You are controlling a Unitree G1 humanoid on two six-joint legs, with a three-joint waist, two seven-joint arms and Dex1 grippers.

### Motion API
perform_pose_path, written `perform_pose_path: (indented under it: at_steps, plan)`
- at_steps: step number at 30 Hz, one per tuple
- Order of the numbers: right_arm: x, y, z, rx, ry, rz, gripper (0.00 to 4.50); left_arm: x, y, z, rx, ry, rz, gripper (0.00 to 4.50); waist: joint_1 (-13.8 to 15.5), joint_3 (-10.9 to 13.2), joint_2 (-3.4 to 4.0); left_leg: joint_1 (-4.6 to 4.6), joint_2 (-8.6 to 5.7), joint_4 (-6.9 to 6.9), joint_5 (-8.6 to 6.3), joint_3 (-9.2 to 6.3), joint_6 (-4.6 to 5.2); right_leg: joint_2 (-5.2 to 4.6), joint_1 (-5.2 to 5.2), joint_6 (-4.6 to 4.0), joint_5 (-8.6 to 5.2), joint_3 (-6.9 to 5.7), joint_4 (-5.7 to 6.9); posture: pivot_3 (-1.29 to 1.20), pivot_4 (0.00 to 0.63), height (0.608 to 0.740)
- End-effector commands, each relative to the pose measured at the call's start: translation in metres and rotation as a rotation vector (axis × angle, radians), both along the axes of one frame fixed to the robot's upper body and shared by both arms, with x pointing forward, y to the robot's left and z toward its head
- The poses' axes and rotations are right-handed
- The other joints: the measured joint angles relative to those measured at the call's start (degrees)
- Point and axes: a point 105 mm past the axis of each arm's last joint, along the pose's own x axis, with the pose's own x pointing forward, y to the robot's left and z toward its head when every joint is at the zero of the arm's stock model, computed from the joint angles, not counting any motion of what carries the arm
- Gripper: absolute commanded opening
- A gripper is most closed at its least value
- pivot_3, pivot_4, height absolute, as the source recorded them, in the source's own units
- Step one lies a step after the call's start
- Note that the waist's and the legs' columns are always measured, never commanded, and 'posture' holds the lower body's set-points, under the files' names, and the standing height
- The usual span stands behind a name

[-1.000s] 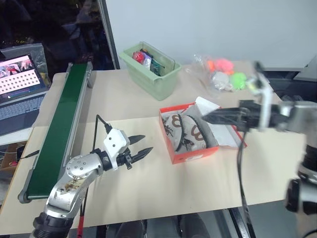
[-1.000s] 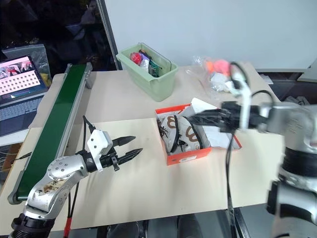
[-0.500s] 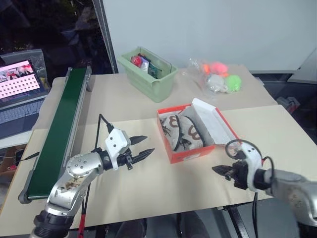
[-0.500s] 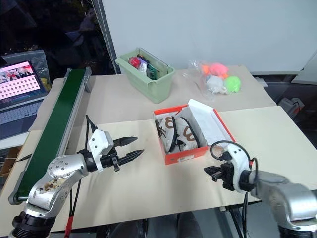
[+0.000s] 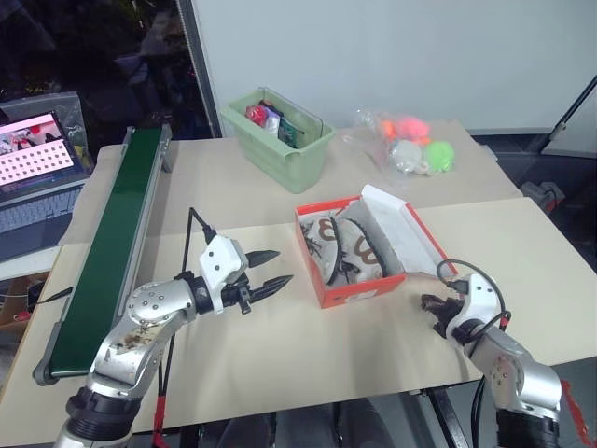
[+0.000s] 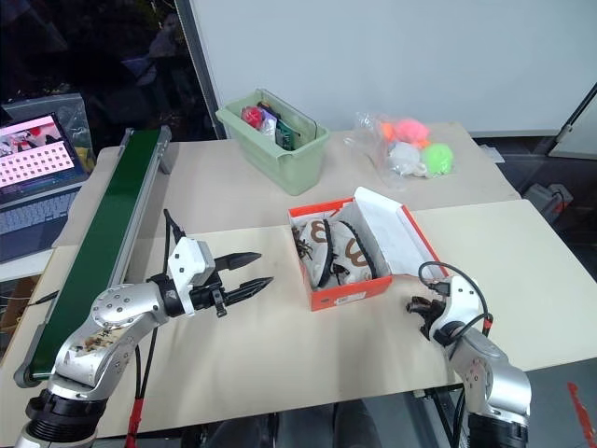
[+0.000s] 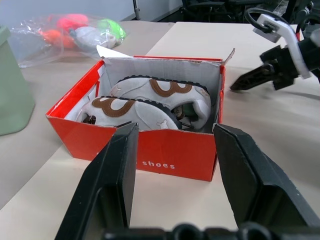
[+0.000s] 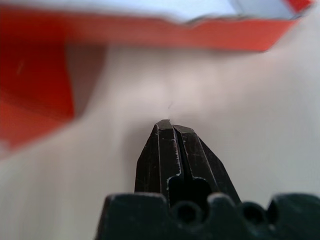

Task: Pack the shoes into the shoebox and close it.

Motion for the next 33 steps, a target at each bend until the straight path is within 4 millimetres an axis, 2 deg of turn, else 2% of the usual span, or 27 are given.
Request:
perform_pose_path:
  at_steps: [1, 5, 8, 15, 19, 23, 28, 30, 33]
  plan:
    - [0.011, -0.004, 0.01, 0.144, -0.08, -0.058, 0.04, 0.003, 0.001, 0.011, -0.009, -0.037, 0.003, 2.52, 0.0, 0.0, 0.0, 0.0, -0.01, 0.0, 0.0, 0.01, 0.0, 0.0, 0.0, 0.0, 0.0, 0.02, 0.01, 0.0, 0.15, 0.74]
    - [0.024, -0.002, 0.011, 0.296, -0.093, -0.123, 0.04, 0.002, 0.001, 0.013, -0.009, -0.041, 0.008, 2.52, -0.5, 0.0, 0.02, 0.02, 0.03, -0.05, 0.0, 0.02, 0.01, 0.03, -0.05, -0.02, 0.01, 0.03, 0.02, 0.0, 0.15, 0.74]
    - [0.031, -0.002, 0.012, 0.345, -0.096, -0.146, 0.04, 0.001, 0.001, 0.013, -0.009, -0.043, 0.012, 2.52, -0.9, 0.0, 0.02, 0.02, 0.03, -0.06, -0.01, 0.02, 0.01, 0.03, -0.06, -0.03, 0.02, 0.06, 0.03, 0.0, 0.15, 0.74]
    - [0.047, 0.006, 0.029, 0.5, -0.17, -0.167, 0.04, -0.002, 0.003, 0.013, -0.004, -0.045, 0.023, 2.52, -1.7, 0.0, 0.03, 0.09, 0.05, -0.08, -0.01, 0.07, 0.02, 0.05, -0.04, -0.04, 0.03, 0.1, 0.04, 0.0, 0.15, 0.74]
    - [0.048, 0.023, 0.05, 0.561, -0.267, -0.075, 0.04, -0.002, 0.004, 0.014, -0.005, -0.046, 0.028, 2.52, -1.7, 0.0, 0.04, 0.1, 0.17, -0.14, -0.02, 0.08, 0.04, 0.15, -0.07, -0.05, 0.03, 0.11, 0.03, 0.0, 0.15, 0.74]
    - [0.043, 0.049, 0.077, 0.591, -0.367, 0.09, 0.04, 0.001, 0.007, 0.016, -0.013, -0.049, 0.048, 2.52, -1.6, 0.1, 0.19, 0.07, 0.25, -0.14, -0.03, 0.09, 0.05, 0.15, -0.11, -0.04, 0.02, 0.13, 0.03, 0.0, 0.15, 0.74]
    - [0.031, 0.069, 0.106, 0.614, -0.47, 0.258, 0.04, 0.002, 0.016, 0.022, -0.006, -0.063, 0.08, 2.52, -1.6, 0.1, 0.21, 0.06, 0.27, -0.17, -0.04, 0.06, 0.06, 0.15, -0.14, -0.04, 0.02, 0.12, 0.02, 0.0, 0.15, 0.74]
    - [0.014, 0.082, 0.13, 0.647, -0.567, 0.396, 0.04, -0.001, 0.02, 0.023, 0.002, -0.066, 0.091, 2.52, -1.6, 0.1, 0.24, 0.06, 0.27, -0.19, -0.04, 0.06, 0.06, 0.15, -0.15, -0.04, 0.02, 0.12, 0.02, 0.0, 0.15, 0.74]
    - [-0.013, 0.102, 0.15, 0.658, -0.626, 0.607, 0.04, -0.004, 0.023, 0.023, 0.004, -0.063, 0.11, 2.52, -1.5, 0.1, 0.25, 0.05, 0.32, -0.26, -0.06, 0.04, 0.07, 0.15, -0.17, -0.03, 0.01, 0.11, 0.01, 0.0, 0.15, 0.74]
